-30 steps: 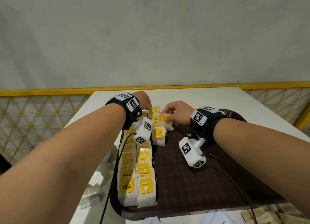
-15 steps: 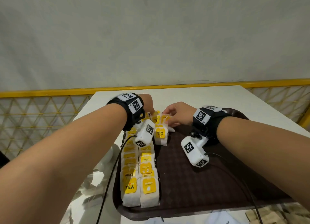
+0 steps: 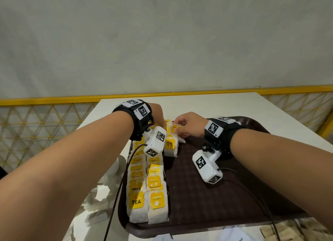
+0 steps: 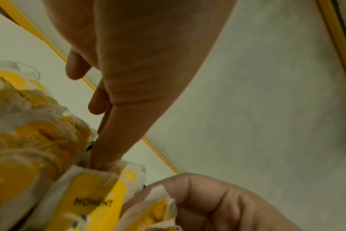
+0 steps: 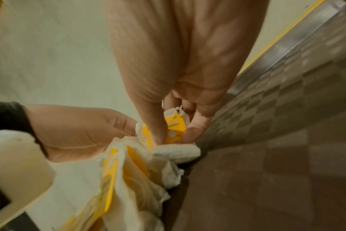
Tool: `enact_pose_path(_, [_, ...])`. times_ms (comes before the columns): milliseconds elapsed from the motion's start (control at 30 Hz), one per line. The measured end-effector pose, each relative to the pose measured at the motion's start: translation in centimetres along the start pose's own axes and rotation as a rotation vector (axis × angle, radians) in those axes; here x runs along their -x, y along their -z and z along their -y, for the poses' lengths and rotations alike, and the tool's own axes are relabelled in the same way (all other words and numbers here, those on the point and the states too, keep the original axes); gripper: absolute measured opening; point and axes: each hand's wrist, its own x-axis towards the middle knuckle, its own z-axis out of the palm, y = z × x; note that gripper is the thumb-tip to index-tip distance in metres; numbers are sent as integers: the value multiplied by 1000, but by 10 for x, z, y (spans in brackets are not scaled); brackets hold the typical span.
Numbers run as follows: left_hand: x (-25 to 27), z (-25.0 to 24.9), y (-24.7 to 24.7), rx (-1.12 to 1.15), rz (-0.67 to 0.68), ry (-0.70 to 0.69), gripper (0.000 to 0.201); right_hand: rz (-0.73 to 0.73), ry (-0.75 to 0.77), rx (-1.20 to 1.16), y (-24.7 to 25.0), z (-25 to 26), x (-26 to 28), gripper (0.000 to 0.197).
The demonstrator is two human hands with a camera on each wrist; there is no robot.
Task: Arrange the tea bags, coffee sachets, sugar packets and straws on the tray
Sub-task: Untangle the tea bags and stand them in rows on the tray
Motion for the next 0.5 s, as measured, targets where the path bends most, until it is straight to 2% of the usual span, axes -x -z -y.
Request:
enact_pose_path(200, [3, -4, 8, 18, -137, -103, 21, 60, -49, -11, 6, -3, 0, 13])
enact_pose_path(300, [1, -5, 8, 5, -139, -150, 18, 125, -118, 10, 13, 1, 1, 5])
enact_pose_path(333, [0, -4, 7, -1, -129, -166, 18, 123, -142, 41, 15, 2, 0, 11])
enact_pose_path(400, [0, -5, 5, -15, -101, -200, 18, 69, -193, 90, 16, 4, -4, 28])
enact_pose_path(500, [1, -3, 6, -12, -53, -244, 12, -73, -198, 75, 13, 3, -12, 25])
